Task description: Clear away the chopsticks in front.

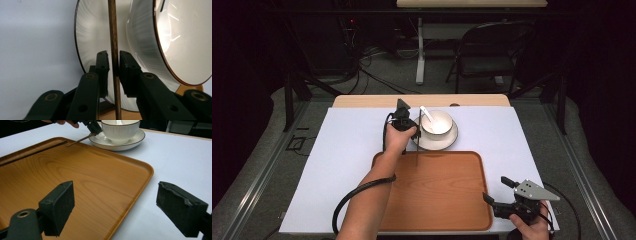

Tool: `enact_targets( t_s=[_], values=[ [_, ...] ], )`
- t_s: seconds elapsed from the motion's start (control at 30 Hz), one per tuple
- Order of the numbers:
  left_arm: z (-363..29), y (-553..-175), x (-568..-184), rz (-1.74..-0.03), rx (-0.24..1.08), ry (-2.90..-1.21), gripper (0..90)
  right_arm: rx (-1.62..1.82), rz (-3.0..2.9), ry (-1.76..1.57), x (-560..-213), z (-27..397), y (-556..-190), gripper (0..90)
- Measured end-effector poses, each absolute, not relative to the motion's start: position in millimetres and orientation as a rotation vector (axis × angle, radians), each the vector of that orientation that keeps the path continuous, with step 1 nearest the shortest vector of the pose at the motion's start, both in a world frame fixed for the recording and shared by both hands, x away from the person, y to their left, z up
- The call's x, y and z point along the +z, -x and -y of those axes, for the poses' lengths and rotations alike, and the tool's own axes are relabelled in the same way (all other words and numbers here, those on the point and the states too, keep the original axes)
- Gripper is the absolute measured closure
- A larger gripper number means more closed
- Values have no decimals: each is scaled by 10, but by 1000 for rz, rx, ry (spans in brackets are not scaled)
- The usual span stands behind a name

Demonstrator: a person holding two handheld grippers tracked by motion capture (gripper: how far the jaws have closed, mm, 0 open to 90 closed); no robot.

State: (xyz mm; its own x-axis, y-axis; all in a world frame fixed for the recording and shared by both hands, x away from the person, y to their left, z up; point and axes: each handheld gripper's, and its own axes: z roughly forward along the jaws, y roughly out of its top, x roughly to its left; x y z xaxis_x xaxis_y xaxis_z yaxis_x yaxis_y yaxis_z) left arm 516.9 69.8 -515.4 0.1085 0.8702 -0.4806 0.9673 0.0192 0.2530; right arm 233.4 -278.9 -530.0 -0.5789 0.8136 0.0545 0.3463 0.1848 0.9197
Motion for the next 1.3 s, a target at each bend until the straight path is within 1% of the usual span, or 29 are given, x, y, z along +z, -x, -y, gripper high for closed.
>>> enact_targets(
  t_s=[0.1,0.13,0.37,0.67,0.73,0.87,0.97,1.23,1.3],
  values=[
    [-714,-5172,-5170,-1798,-276,-1855,838,1376,-2014,-1086,-5301,2789,-2333,147],
    [-710,-5167,-5175,-1808,-273,-1833,840,1376,-2013,-1086,-5301,2789,-2333,147],
    [-791,-5142,-5105,-1809,-260,-1830,844,1375,-2013,-1084,-5302,2790,-2333,147],
    [-1086,-4998,-4865,-1788,-206,-1803,845,1375,-2012,-1084,-5302,2789,-2334,147],
    [-1175,-4931,-4793,-1776,-211,-1795,844,1374,-2013,-1083,-5301,2786,-2334,147],
    [-1328,-4742,-4654,-1736,-153,-1829,845,1376,-2014,-1086,-5301,2787,-2335,147],
    [-1443,-4566,-4575,-1706,-139,-1861,845,1377,-2013,-1088,-5299,2788,-2333,147],
    [-1834,-4068,-4463,-1663,-151,-1850,845,1374,-2011,-1094,-5299,2781,-2337,147],
    [-1863,-4033,-4464,-1661,-153,-1847,845,1373,-2011,-1094,-5298,2779,-2336,147]
  ],
)
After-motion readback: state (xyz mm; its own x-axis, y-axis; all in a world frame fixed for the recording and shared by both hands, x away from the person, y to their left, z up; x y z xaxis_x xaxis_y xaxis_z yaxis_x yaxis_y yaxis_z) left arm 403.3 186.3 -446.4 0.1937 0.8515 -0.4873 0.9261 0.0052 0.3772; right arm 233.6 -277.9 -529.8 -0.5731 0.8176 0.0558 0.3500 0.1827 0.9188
